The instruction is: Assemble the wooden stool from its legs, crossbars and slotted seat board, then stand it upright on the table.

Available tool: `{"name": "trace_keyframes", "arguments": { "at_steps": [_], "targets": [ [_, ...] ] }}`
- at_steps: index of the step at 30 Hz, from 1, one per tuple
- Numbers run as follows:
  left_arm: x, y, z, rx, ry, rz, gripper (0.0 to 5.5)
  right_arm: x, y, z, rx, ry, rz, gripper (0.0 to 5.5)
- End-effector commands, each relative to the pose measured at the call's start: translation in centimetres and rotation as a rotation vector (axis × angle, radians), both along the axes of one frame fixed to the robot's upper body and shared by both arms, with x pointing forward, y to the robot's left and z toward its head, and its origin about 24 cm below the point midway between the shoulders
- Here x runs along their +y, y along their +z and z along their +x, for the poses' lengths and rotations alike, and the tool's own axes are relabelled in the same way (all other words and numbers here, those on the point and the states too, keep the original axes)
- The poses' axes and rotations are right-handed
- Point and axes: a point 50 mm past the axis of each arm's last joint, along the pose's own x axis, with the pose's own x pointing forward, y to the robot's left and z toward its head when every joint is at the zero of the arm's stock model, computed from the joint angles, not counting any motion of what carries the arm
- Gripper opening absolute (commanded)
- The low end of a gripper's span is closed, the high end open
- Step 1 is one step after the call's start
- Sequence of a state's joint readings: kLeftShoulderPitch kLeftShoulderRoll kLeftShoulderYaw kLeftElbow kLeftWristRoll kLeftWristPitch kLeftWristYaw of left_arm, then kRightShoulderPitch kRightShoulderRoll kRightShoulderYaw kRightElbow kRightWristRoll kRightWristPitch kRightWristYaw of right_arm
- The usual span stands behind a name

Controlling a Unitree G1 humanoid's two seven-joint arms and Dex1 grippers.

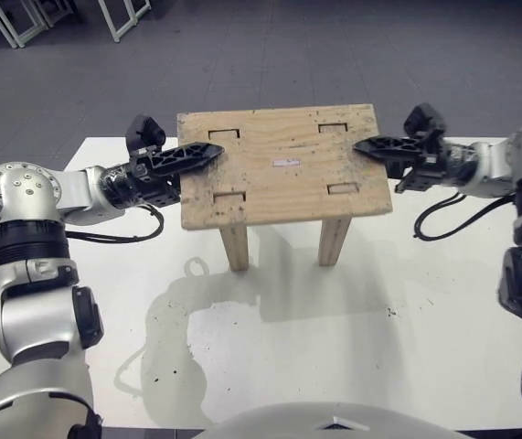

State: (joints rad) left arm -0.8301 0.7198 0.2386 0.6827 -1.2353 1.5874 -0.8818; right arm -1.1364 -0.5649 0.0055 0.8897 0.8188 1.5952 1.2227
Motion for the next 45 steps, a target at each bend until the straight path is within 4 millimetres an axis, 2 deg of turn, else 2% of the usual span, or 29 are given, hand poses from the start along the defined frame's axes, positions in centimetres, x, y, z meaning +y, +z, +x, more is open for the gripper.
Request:
{"name": "trace_keyframes", "arguments": {
  "at_steps": [1, 3, 6, 10, 14, 17, 19, 20, 22, 23, 25, 27, 29, 31, 36, 39, 45],
  "targets": [
    [0.1, -1.5, 1.3, 0.19, 0.066, -0.039, 2.6, 1.9, 0.2, 1.2, 0.063, -0.055, 0.014, 2.39],
    [0.2, -1.8, 1.6, 0.232, 0.087, -0.083, 2.98, 2.7, -0.3, 1.6, 0.068, -0.079, 0.069, 2.84],
    [0.3, -1.9, 2.0, 0.264, 0.12, -0.123, 3.11, 2.5, -0.7, 2.4, 0.043, -0.175, 0.19, 3.35],
    [1.4, -1.8, 2.1, 0.261, 0.191, -0.144, 3.11, 1.2, -1.9, 3.1, 0.035, -0.316, 0.195, 3.35],
    [4.2, -2.7, 1.7, 0.276, 0.362, -0.105, 3.11, -1.1, -3.1, 3.8, 0.035, -0.5, 0.112, 3.35],
    [6.8, -3.6, 1.6, 0.262, 0.56, -0.026, 3.11, -2.9, -3.7, 4.7, 0.0, -0.693, 0.004, 3.35],
    [8.0, -4.0, 1.6, 0.163, 0.7, 0.098, 3.11, -3.5, -4.3, 5.0, -0.056, -0.784, -0.088, 3.35],
    [8.0, -3.7, 1.6, 0.018, 0.806, 0.188, 3.11, -3.8, -4.4, 5.2, -0.173, -0.845, -0.16, 3.35],
    [7.1, -3.2, 0.8, -0.242, 1.051, 0.431, 3.11, -3.6, -4.6, 4.7, -0.403, -0.919, -0.332, 3.35],
    [5.9, -2.6, 0.0, -0.432, 1.192, 0.62, 3.11, -2.9, -4.4, 3.9, -0.55, -0.966, -0.409, 3.35],
    [2.5, -1.4, -1.8, -0.716, 1.315, 0.788, 3.11, -1.3, -3.7, 2.1, -0.752, -1.035, -0.486, 3.35],
    [0.1, -1.1, -3.6, -0.85, 1.384, 0.873, 3.11, 0.0, -3.6, 0.3, -0.903, -1.072, -0.601, 3.35],
    [-1.1, -1.2, -5.2, -0.922, 1.482, 0.975, 3.11, 1.2, -4.3, -1.7, -1.088, -1.094, -0.723, 3.35],
    [-2.1, -1.6, -6.3, -0.969, 1.542, 1.033, 3.11, 1.8, -5.3, -3.2, -1.177, -1.112, -0.789, 3.35],
    [-4.1, -3.3, -7.4, -1.066, 1.544, 1.119, 3.11, 1.8, -6.9, -5.5, -1.255, -1.238, -0.922, 3.35],
    [-4.8, -4.3, -8.1, -1.059, 1.539, 1.131, 3.11, 2.2, -8.0, -6.8, -1.255, -1.273, -0.96, 3.35],
    [-5.0, -4.8, -8.2, -1.06, 1.516, 1.132, 3.11, 2.4, -8.2, -7.2, -1.227, -1.292, -0.974, 3.35]
  ]
}}
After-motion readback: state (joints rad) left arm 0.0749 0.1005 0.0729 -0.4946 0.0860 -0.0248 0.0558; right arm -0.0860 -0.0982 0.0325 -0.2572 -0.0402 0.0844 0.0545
